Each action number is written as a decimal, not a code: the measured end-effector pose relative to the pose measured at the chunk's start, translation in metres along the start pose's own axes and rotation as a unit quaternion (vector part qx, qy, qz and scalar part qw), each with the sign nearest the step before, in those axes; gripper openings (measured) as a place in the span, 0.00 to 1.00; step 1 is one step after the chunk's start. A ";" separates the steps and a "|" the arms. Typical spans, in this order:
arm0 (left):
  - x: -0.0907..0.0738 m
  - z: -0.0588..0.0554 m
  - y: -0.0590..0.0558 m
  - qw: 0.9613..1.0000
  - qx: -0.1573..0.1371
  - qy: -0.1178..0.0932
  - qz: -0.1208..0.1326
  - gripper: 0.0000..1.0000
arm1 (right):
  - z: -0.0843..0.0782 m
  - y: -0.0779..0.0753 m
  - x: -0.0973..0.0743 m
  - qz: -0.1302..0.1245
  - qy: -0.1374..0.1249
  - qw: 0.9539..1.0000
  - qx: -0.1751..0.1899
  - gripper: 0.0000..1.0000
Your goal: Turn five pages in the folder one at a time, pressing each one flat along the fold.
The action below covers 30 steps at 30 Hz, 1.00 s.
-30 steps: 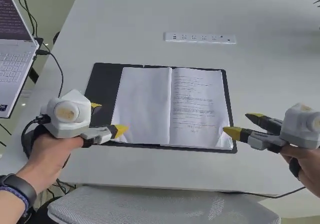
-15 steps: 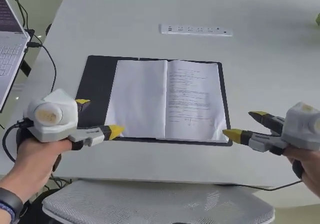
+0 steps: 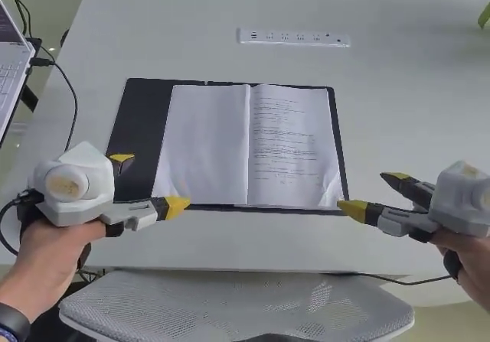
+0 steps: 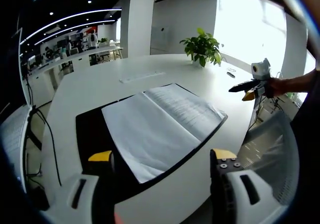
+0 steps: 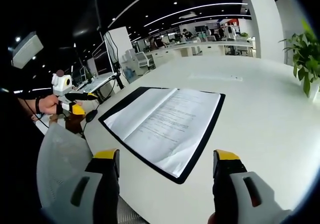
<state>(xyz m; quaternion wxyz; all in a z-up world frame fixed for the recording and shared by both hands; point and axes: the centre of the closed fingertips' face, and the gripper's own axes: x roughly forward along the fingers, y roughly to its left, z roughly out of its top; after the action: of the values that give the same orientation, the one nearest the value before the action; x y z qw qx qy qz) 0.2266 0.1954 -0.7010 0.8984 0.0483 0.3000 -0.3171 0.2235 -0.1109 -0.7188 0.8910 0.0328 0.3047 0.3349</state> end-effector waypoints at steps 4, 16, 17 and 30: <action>0.005 0.006 -0.003 1.000 0.007 0.001 -0.007 0.77 | 0.000 -0.001 -0.002 -0.003 -0.002 1.000 0.003 0.76; 0.035 0.030 -0.028 0.998 0.036 0.000 -0.044 0.75 | -0.005 -0.001 -0.005 -0.008 -0.007 1.000 0.014 0.76; 0.040 0.032 -0.032 0.998 0.045 0.003 -0.050 0.76 | -0.005 -0.002 -0.006 -0.008 -0.007 1.000 0.014 0.76; 0.093 0.054 -0.092 0.990 0.082 0.003 -0.118 0.72 | -0.005 0.001 -0.009 -0.015 -0.022 0.999 0.031 0.75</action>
<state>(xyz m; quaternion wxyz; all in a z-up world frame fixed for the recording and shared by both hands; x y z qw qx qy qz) 0.2563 0.0574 -0.7002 0.8466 0.0868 0.2796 -0.4444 0.2147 -0.1167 -0.7177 0.9010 0.0635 0.2958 0.3109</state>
